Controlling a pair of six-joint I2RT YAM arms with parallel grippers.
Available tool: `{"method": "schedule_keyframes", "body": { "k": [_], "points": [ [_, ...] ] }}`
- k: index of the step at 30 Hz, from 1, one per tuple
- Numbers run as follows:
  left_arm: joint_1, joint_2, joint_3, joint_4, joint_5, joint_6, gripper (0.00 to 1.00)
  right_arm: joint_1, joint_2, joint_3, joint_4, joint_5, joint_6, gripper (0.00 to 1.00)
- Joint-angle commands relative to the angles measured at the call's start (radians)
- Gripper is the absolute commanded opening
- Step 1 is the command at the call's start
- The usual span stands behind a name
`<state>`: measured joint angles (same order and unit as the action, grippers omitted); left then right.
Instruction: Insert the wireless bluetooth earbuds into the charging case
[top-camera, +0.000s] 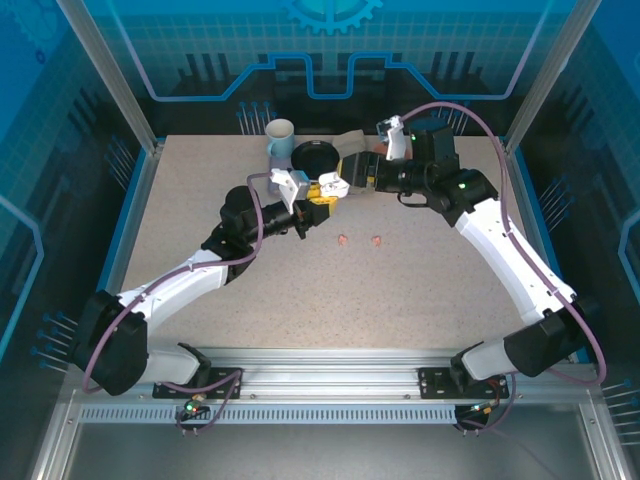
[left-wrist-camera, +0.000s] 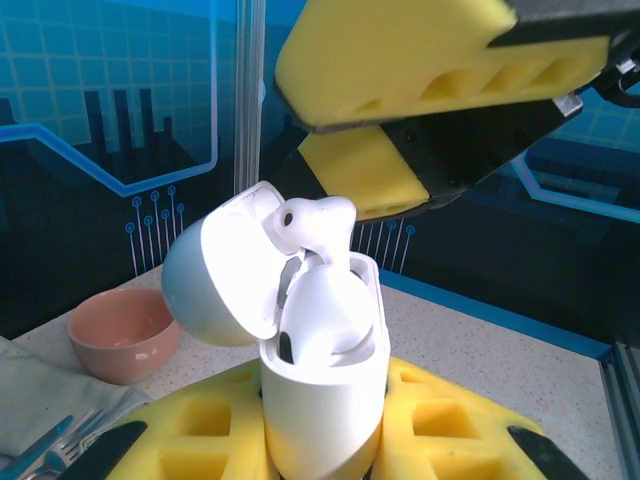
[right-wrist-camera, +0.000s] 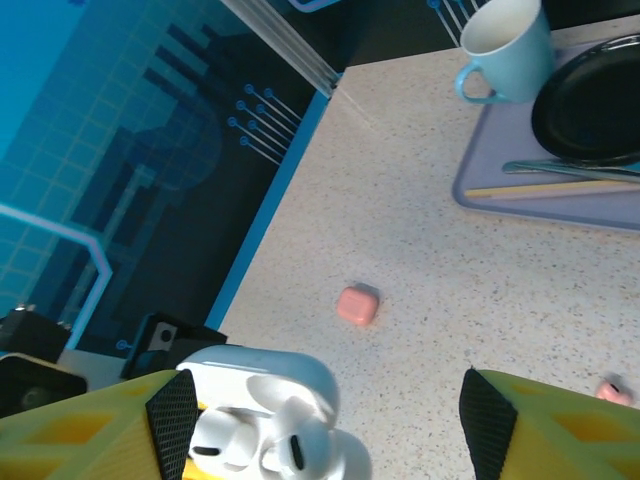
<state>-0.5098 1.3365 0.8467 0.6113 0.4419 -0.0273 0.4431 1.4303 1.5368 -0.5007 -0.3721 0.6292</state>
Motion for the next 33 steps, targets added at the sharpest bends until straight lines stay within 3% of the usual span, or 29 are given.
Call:
{"method": "schedule_keyframes", "body": {
  "k": [1,15,22,26,29,33],
  "points": [
    [-0.005,0.009,0.002,0.04,-0.002,-0.006,0.0,0.013,-0.022,0.03,0.028,-0.021,0.013,0.73],
    [-0.004,0.007,0.003,0.041,-0.004,-0.005,0.0,0.053,-0.029,0.054,0.048,-0.078,0.046,0.71],
    [-0.004,0.01,-0.004,0.041,-0.004,-0.006,0.0,0.063,-0.053,0.101,-0.117,0.194,-0.006,0.68],
    [-0.005,0.01,-0.004,0.046,-0.004,-0.008,0.0,0.078,-0.043,0.086,-0.16,0.216,-0.033,0.63],
    [-0.005,0.01,-0.001,0.045,-0.002,-0.008,0.0,0.094,-0.048,0.044,-0.14,0.217,-0.046,0.53],
    [-0.005,0.006,0.003,0.036,-0.002,-0.002,0.0,0.102,-0.062,0.0,-0.099,0.198,-0.061,0.52]
  ]
}}
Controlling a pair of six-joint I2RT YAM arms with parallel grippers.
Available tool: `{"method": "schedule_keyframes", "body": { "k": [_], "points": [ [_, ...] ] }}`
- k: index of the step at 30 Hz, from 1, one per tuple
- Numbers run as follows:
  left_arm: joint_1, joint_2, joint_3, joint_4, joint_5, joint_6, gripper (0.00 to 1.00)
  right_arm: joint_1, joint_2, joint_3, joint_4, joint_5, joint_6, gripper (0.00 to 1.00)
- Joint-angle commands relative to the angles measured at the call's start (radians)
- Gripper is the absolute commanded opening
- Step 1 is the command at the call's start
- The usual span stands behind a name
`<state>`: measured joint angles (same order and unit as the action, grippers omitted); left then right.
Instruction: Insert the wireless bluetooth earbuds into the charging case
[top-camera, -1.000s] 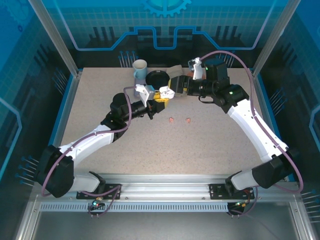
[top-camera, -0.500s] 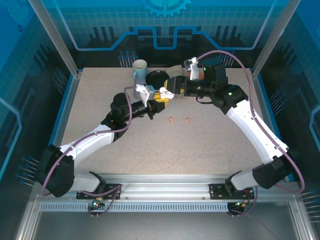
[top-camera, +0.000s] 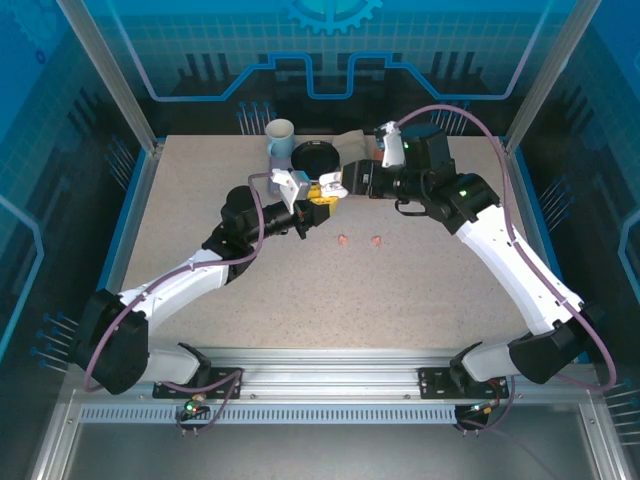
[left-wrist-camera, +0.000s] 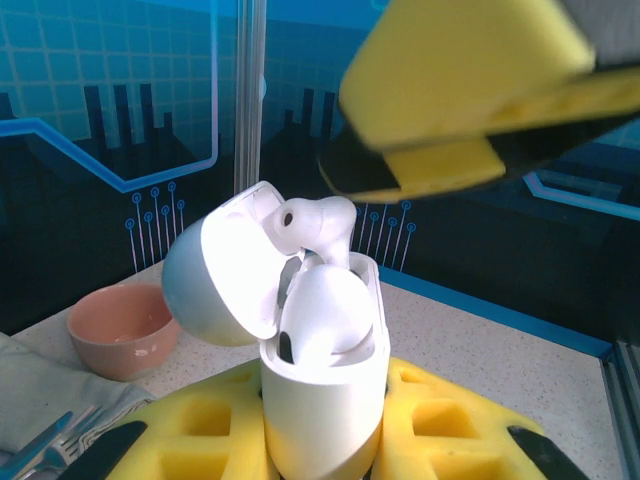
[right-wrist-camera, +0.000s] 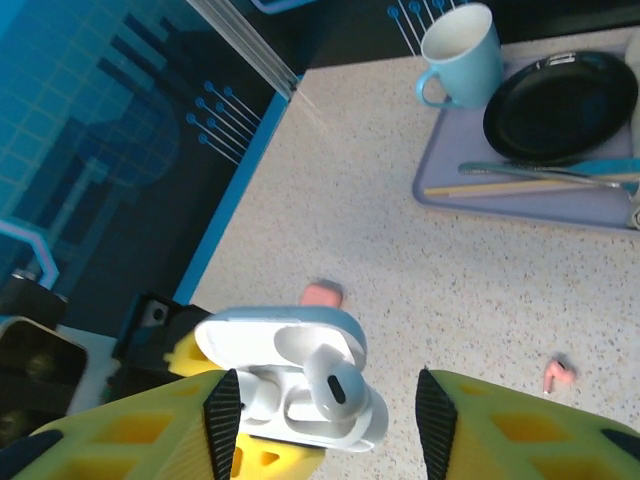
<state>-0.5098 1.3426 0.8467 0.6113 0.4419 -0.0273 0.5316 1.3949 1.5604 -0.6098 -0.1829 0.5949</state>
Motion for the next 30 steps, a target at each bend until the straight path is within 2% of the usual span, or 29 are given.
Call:
{"method": "schedule_keyframes", "body": {
  "k": [1,9,16,24,30],
  "points": [
    [-0.005,0.0,0.005,0.034,0.0,-0.002,0.0,0.015,-0.028,-0.028,0.016,0.003,-0.03,0.52],
    [-0.004,0.001,0.006,0.035,0.002,-0.008,0.0,0.014,-0.019,-0.033,0.052,-0.012,-0.032,0.51],
    [-0.005,0.0,0.005,0.035,0.002,-0.006,0.0,0.014,0.008,-0.006,0.067,-0.013,-0.029,0.45],
    [-0.005,0.001,0.005,0.039,0.001,-0.006,0.0,0.013,0.025,-0.002,0.072,-0.029,-0.029,0.45],
    [-0.005,0.0,0.006,0.039,0.001,-0.006,0.0,0.013,0.026,-0.003,0.073,-0.032,-0.029,0.36]
  ]
}}
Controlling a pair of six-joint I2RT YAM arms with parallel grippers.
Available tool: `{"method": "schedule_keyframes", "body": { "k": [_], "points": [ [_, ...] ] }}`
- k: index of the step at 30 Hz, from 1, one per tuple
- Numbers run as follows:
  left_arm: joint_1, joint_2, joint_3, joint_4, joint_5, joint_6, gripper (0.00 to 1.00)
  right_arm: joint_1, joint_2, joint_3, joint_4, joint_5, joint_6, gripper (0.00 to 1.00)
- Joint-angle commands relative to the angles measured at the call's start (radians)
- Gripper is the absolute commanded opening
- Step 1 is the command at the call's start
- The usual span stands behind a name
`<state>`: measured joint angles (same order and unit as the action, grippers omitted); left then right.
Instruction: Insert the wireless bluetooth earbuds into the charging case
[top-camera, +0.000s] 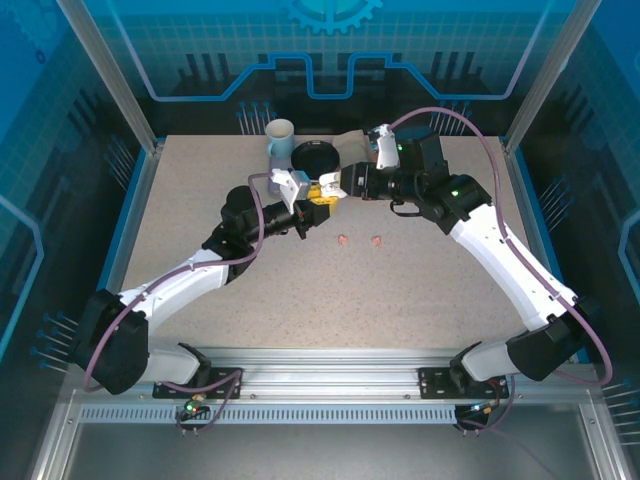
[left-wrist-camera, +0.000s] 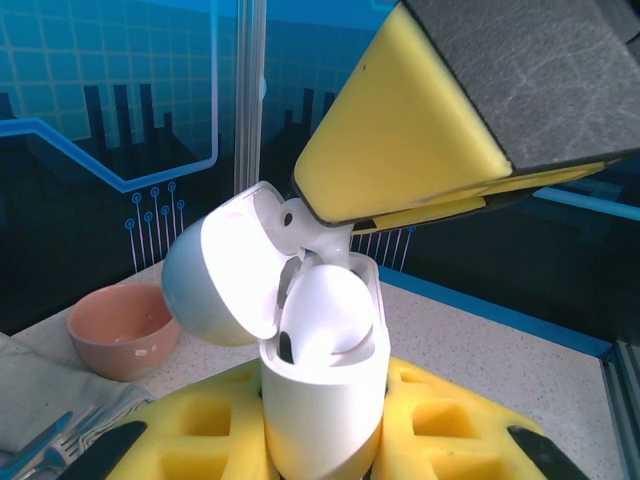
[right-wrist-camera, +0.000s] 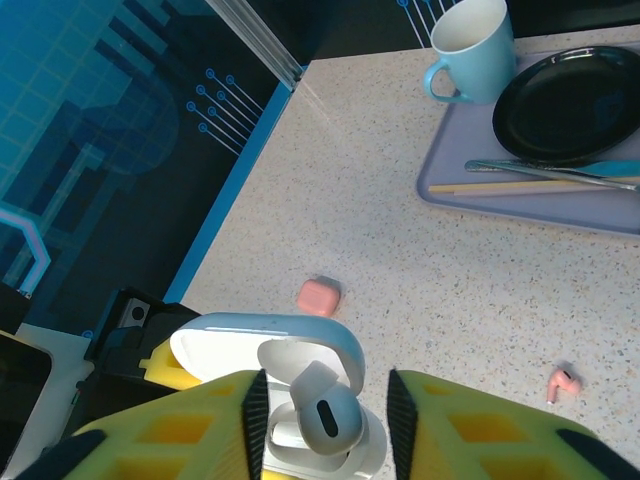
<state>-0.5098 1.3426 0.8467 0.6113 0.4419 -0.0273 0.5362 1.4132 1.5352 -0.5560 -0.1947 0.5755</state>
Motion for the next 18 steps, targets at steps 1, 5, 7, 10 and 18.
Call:
{"method": "schedule_keyframes", "body": {
  "k": [1,5,7,10,18],
  "points": [
    [-0.005,0.0,0.007,0.039,0.001,-0.006,0.0,0.008,0.01,0.023,0.019,-0.022,-0.009,0.36],
    [-0.004,0.0,0.008,0.039,0.001,-0.006,0.0,0.008,0.012,0.023,0.023,-0.027,-0.007,0.36],
    [-0.005,0.0,0.008,0.038,0.001,-0.006,0.0,0.008,0.015,0.023,0.025,-0.031,-0.006,0.36],
    [-0.005,-0.001,0.009,0.038,0.001,-0.005,0.0,0.008,0.019,0.023,0.027,-0.038,-0.006,0.36],
    [-0.005,-0.003,0.008,0.039,0.0,-0.003,0.0,0.008,0.022,0.016,0.031,-0.041,-0.006,0.31]
  ]
}}
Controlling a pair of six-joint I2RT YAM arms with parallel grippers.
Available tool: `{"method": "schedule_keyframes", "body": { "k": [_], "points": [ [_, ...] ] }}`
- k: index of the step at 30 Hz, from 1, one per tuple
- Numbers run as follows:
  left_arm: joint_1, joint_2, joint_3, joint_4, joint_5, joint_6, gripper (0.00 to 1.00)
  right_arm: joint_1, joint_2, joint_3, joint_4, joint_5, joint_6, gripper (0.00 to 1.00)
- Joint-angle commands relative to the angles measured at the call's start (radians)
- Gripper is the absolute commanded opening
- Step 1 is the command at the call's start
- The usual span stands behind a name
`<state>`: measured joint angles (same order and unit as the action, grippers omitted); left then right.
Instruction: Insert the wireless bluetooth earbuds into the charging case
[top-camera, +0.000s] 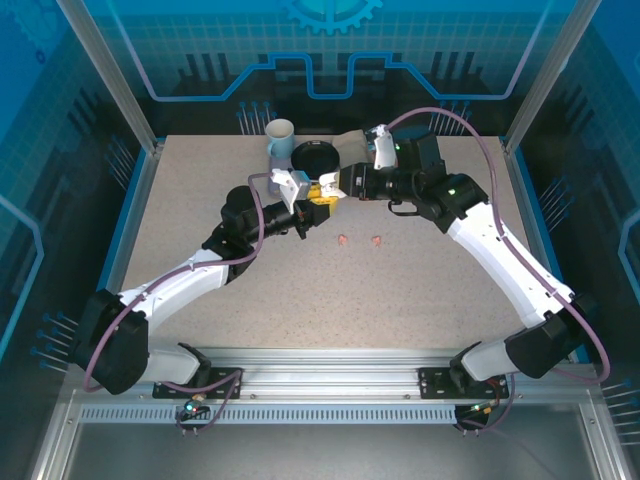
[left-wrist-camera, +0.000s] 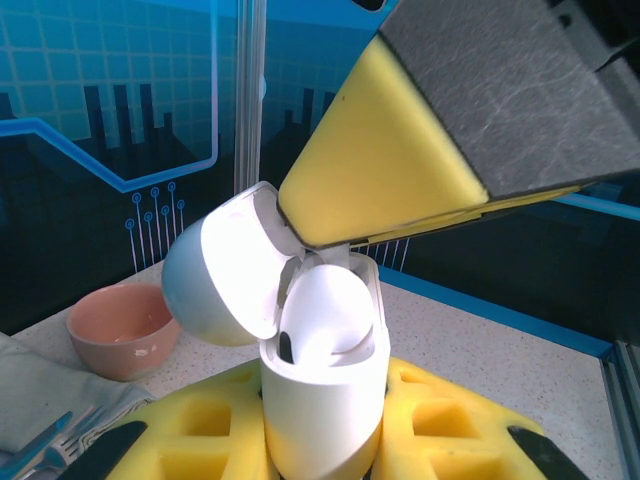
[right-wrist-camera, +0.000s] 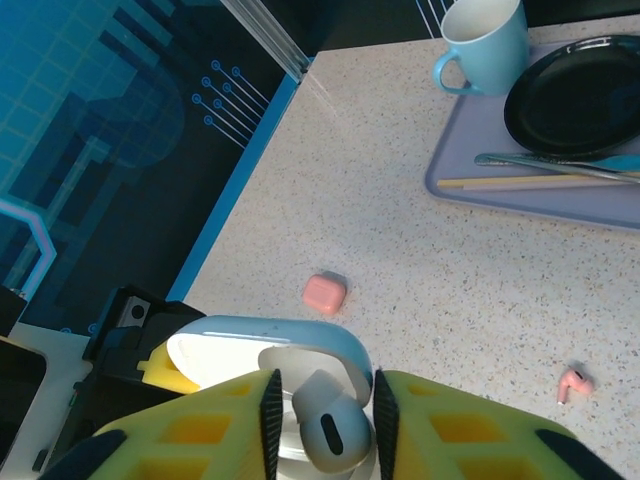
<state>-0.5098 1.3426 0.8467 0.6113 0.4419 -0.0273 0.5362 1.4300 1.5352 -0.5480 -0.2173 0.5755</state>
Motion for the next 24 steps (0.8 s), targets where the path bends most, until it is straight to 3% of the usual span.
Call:
{"method": "schedule_keyframes", "body": {
  "k": [1,8,24],
  "points": [
    [-0.005,-0.003,0.006,0.038,0.0,-0.003,0.0,0.008,0.003,0.014,0.023,-0.015,-0.006,0.3],
    [-0.005,0.0,0.005,0.04,-0.001,-0.005,0.0,-0.003,-0.022,0.025,0.01,0.008,-0.03,0.17],
    [-0.005,-0.008,0.004,0.018,0.013,0.009,0.0,-0.04,-0.072,0.103,-0.087,0.02,-0.206,0.13]
  ]
}}
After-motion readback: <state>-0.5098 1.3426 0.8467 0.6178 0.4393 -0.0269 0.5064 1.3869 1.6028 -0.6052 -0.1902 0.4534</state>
